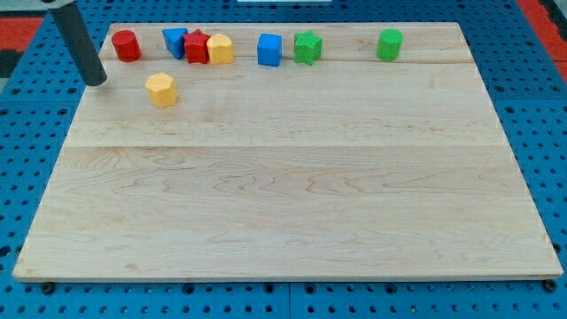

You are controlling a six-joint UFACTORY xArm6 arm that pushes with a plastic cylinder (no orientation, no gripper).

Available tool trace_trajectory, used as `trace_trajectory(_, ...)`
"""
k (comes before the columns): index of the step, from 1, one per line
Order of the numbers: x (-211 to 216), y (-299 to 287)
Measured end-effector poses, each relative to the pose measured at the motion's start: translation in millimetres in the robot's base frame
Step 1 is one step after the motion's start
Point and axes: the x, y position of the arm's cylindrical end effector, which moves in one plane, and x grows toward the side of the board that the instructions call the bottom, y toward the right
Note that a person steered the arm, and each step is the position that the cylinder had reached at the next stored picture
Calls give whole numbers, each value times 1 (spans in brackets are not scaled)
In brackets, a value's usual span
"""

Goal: Push the yellow hexagon to the right side of the board

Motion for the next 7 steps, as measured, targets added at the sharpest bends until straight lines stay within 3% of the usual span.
trace_trajectory(2, 8, 127)
trace_trajectory(5, 25, 194)
trace_trajectory(6, 25, 245)
trace_trajectory(7, 51, 280)
